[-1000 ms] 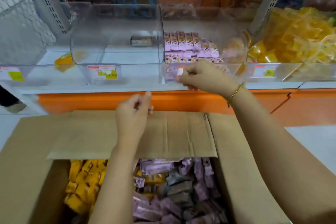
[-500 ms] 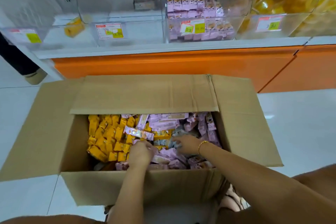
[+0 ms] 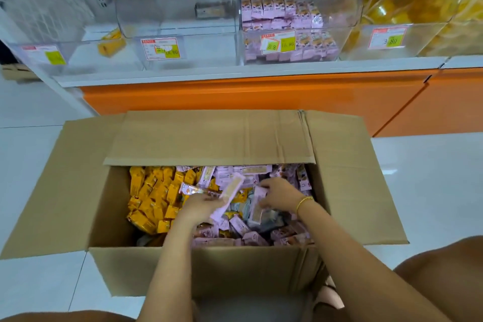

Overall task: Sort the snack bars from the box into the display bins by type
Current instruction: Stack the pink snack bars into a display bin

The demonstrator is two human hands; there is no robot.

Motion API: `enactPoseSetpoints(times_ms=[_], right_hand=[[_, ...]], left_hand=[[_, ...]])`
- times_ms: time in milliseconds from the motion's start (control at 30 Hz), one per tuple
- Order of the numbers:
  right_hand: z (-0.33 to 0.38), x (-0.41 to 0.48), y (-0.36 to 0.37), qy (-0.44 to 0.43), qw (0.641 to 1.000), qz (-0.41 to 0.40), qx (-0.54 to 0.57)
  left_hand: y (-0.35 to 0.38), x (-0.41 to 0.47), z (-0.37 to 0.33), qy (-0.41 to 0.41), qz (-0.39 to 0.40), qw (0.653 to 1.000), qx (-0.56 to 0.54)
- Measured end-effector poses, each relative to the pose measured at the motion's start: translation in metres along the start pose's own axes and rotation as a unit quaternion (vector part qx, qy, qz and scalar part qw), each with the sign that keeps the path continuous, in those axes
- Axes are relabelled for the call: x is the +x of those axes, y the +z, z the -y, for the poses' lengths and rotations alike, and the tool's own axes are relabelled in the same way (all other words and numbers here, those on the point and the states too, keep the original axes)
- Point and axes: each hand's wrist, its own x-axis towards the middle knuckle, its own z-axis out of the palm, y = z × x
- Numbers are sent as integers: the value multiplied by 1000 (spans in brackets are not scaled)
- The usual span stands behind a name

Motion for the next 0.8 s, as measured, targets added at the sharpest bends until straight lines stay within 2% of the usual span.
enactPoseSetpoints(times_ms=[67, 133, 200, 267, 333, 433, 500, 633, 800], right_hand=[[12, -16, -36, -10, 1000, 6, 27], [23, -37, -68, -25, 999, 2, 26], [32, -55, -92, -71, 995, -67, 36], [38, -67, -106, -132, 975, -143, 109], [41, -70, -112, -181, 942, -185, 215], [43, -68, -105, -235, 882, -177, 367], [44, -63, -96, -250, 859, -159, 418], [48, -54, -86, -250, 848, -170, 435], [49, -50, -82, -283, 838, -179, 430]], left_hand=[[-11, -18, -12, 9, 72, 965, -253], [-15, -34, -25, 30, 143, 907, -396], [-16, -44, -34, 52, 196, 854, -479], [-15, -49, -41, 74, 238, 810, -531], [-12, -49, -45, 107, 259, 788, -548], [-9, -51, -56, 154, 240, 796, -534], [-7, -55, -68, 167, 217, 808, -522], [-6, -50, -81, 164, 89, 854, -486], [-8, -62, -94, 170, 5, 912, -374]])
